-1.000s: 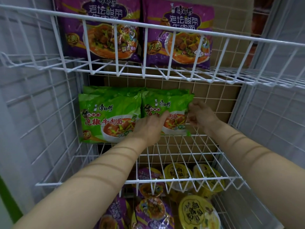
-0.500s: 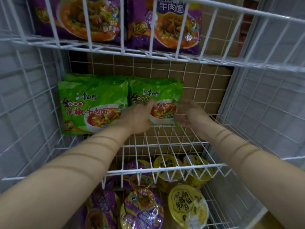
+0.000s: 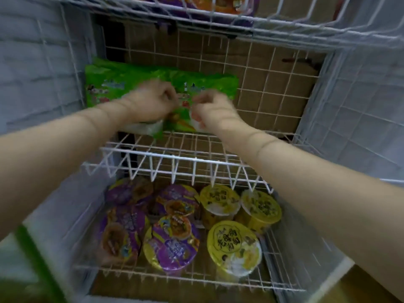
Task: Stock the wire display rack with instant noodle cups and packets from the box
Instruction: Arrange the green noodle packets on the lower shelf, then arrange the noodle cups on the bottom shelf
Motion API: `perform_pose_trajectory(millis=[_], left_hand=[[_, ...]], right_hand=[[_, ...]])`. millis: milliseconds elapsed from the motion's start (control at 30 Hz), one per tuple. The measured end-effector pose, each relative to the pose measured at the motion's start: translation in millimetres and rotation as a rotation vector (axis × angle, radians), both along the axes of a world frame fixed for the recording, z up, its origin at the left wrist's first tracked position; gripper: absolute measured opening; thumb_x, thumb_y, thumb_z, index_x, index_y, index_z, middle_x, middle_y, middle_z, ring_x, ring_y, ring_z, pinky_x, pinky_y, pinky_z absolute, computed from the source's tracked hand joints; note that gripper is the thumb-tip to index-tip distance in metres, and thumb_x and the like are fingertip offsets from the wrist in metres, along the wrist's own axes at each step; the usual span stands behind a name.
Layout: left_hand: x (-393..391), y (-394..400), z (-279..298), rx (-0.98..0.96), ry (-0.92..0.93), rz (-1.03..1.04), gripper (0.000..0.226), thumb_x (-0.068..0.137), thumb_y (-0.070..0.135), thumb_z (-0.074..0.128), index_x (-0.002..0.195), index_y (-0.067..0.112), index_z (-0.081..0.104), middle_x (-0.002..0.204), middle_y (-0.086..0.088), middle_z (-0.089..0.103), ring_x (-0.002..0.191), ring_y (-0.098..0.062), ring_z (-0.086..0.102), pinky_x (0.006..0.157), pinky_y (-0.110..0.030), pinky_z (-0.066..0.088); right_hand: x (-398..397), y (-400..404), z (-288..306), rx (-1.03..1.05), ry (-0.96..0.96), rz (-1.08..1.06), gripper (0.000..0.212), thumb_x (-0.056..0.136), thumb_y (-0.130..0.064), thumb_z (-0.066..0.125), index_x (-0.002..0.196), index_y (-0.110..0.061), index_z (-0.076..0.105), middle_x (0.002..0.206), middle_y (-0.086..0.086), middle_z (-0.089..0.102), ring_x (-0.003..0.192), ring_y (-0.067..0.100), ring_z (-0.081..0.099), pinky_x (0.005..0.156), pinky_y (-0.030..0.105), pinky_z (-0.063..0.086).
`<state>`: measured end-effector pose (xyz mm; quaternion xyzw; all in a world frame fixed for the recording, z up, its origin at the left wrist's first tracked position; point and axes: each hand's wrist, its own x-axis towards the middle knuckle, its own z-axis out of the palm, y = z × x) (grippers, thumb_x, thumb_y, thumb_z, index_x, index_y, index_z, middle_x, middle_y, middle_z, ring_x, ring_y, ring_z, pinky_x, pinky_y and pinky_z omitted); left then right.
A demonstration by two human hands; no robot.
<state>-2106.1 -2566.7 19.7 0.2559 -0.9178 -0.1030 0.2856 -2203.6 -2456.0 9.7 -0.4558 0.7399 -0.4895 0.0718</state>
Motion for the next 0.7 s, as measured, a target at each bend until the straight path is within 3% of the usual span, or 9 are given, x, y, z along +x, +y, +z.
perform_pose_trajectory(millis=[167,233,267,333,400,467,600,700], left_hand=[[91,25,5,-0.031,0.241,0.232,0.002,0.085,0.017,0.058,0.085,0.017,0.060,0.071,-0.007,0.055,0.074,-0.020,0.051,0.067,-0.027,0.039],[131,34,-1,-0.010,0.237,0.338,0.011,0.086,0.005,0.052,0.085,0.012,0.061,0.067,-0.009,0.058,0.067,-0.022,0.056,0.063,-0.029,0.045],[148,40,-6,0.003,0.218,0.377,0.017,0.085,0.001,0.048,0.089,0.007,0.063,0.066,-0.010,0.060,0.060,-0.019,0.058,0.058,-0.028,0.048],[176,51,-18,0.047,0.178,0.422,0.029,0.082,-0.001,0.042,0.099,0.004,0.065,0.062,-0.009,0.064,0.043,-0.010,0.057,0.046,-0.025,0.049],[194,55,-30,0.102,0.159,0.478,0.027,0.083,0.000,0.042,0.097,0.005,0.064,0.067,-0.011,0.069,0.047,-0.013,0.063,0.044,-0.022,0.050],[205,55,-45,0.165,0.142,0.509,0.025,0.083,0.001,0.043,0.097,0.004,0.064,0.070,-0.010,0.069,0.055,-0.016,0.067,0.044,-0.020,0.051],[209,52,-76,0.301,0.022,0.502,0.026,0.082,-0.003,0.043,0.095,0.001,0.066,0.063,-0.004,0.066,0.045,-0.007,0.061,0.041,-0.016,0.048],[199,46,-99,0.469,-0.131,0.476,0.019,0.087,-0.001,0.042,0.093,0.002,0.060,0.077,-0.011,0.067,0.051,-0.012,0.062,0.040,-0.020,0.050]], right_hand=[[82,-28,13,-0.180,-0.097,0.288,0.024,0.081,-0.008,0.064,0.070,-0.024,0.049,0.089,0.002,0.059,0.084,0.021,0.062,0.073,0.023,0.052],[119,-36,12,-0.211,-0.100,0.369,0.027,0.080,-0.006,0.062,0.067,-0.024,0.048,0.089,0.002,0.060,0.094,0.026,0.062,0.083,0.032,0.053],[136,-39,9,-0.222,-0.085,0.403,0.024,0.080,-0.007,0.062,0.068,-0.023,0.049,0.090,0.003,0.062,0.098,0.027,0.062,0.085,0.034,0.051],[165,-38,-1,-0.194,0.005,0.469,0.011,0.082,-0.010,0.061,0.080,-0.019,0.055,0.097,0.006,0.066,0.101,0.024,0.060,0.080,0.027,0.045],[182,-35,-15,-0.149,0.059,0.530,0.012,0.083,-0.008,0.057,0.094,-0.012,0.059,0.102,0.007,0.067,0.101,0.022,0.059,0.072,0.024,0.038],[193,-34,-30,-0.112,0.070,0.569,0.019,0.084,-0.006,0.053,0.100,-0.009,0.060,0.105,0.008,0.066,0.102,0.023,0.059,0.073,0.025,0.040],[199,-32,-64,-0.013,0.062,0.598,0.019,0.086,-0.006,0.049,0.101,-0.009,0.060,0.099,0.009,0.066,0.089,0.022,0.062,0.063,0.026,0.043],[187,-32,-88,0.065,0.053,0.569,0.019,0.087,-0.008,0.049,0.101,-0.011,0.061,0.102,0.008,0.066,0.095,0.022,0.060,0.075,0.028,0.046]])
